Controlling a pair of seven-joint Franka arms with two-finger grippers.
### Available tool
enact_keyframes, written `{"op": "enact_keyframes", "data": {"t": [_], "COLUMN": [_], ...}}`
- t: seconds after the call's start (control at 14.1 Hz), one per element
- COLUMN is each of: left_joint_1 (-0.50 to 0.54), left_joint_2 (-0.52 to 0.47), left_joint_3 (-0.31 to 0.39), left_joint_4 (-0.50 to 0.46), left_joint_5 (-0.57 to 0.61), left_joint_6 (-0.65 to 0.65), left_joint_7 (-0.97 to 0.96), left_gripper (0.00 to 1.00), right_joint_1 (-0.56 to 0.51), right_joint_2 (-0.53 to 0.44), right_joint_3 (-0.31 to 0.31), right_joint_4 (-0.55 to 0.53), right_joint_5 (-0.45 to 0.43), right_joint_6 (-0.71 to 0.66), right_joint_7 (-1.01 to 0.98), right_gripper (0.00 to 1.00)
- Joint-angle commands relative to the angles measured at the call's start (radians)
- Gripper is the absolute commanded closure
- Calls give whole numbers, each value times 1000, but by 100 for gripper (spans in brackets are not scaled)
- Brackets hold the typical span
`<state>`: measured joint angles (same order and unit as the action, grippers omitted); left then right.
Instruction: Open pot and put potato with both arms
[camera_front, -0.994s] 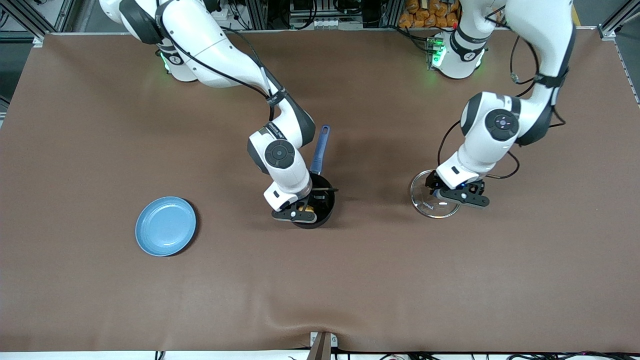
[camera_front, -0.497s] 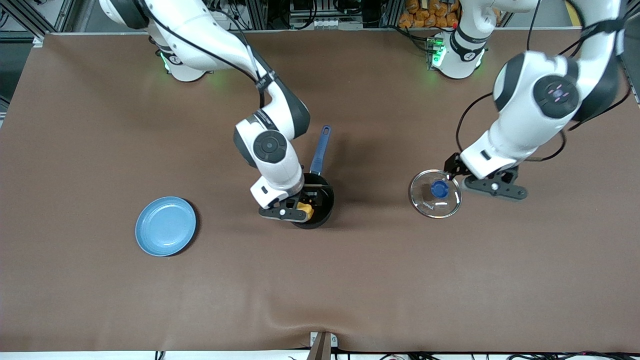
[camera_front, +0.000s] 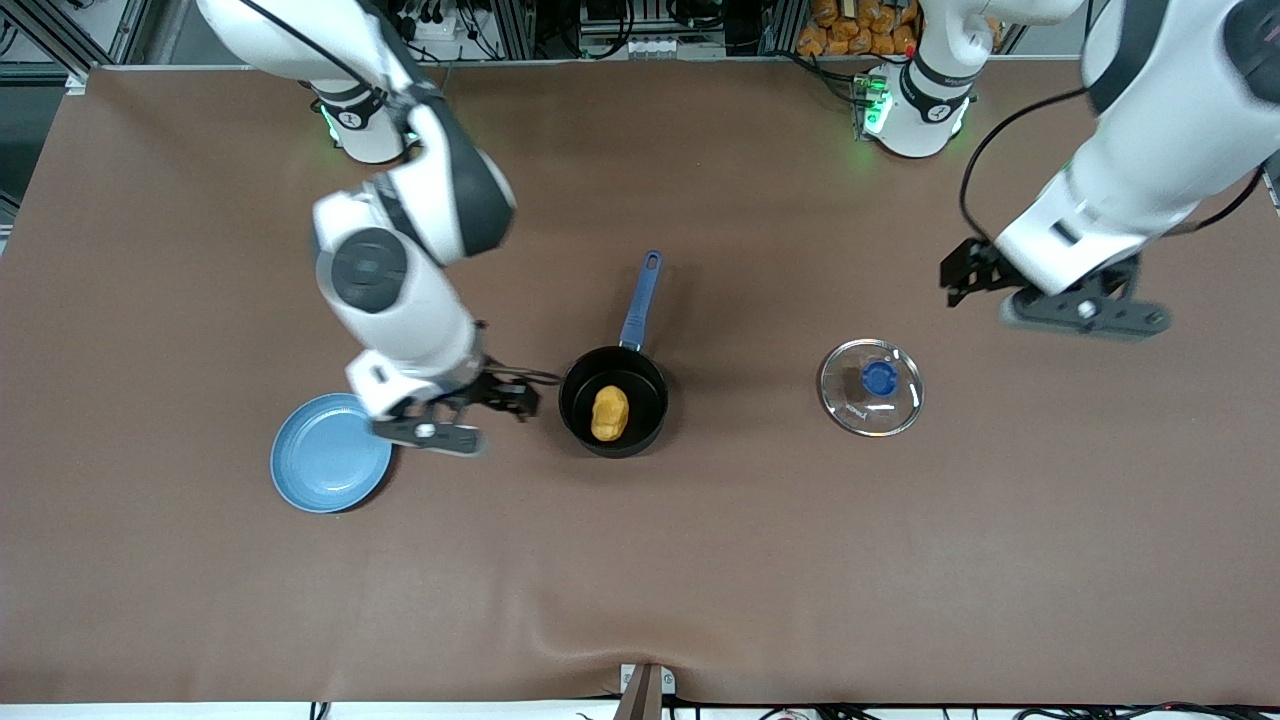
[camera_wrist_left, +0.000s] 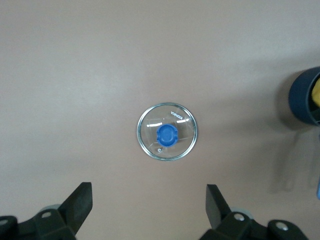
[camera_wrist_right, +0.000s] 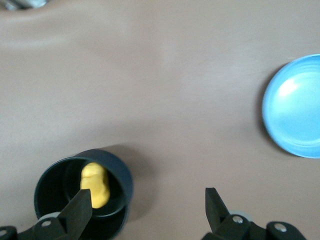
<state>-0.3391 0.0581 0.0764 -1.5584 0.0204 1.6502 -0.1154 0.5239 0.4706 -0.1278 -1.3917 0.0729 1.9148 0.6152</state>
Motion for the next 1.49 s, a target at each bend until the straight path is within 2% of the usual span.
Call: {"op": "enact_keyframes", "data": {"t": [0.0, 0.14, 0.5, 0.85, 1.21, 1.42], "left_joint_1": [12, 15, 15, 14, 14, 14], "left_joint_2": [-38, -32, -29, -29, -29, -29], "left_joint_3": [3, 6, 5, 5, 5, 5], "left_joint_4": [21, 55, 61, 61, 61, 61], "left_joint_5": [-5, -4, -4, 4, 4, 4], "left_joint_6": [-32, -32, -32, -32, -32, -32], "left_joint_7": [-10, -10, -10, -6, -1, 2], "left_gripper": [0, 0, 0, 0, 0, 0], "right_joint_1": [-80, -145, -315, -427, -438, -440], "right_joint_2": [-82, -137, -269, -426, -549, -564], "right_joint_3": [13, 13, 13, 13, 14, 14], "right_joint_4": [-36, -47, -82, -193, -282, -283], "right_joint_5": [-18, -21, -24, -27, -77, -81], "right_joint_6": [-66, -94, -204, -212, -212, -214], "right_joint_7": [-99, -184, -434, -613, -621, -621], "right_gripper": [0, 0, 0, 0, 0, 0]}}
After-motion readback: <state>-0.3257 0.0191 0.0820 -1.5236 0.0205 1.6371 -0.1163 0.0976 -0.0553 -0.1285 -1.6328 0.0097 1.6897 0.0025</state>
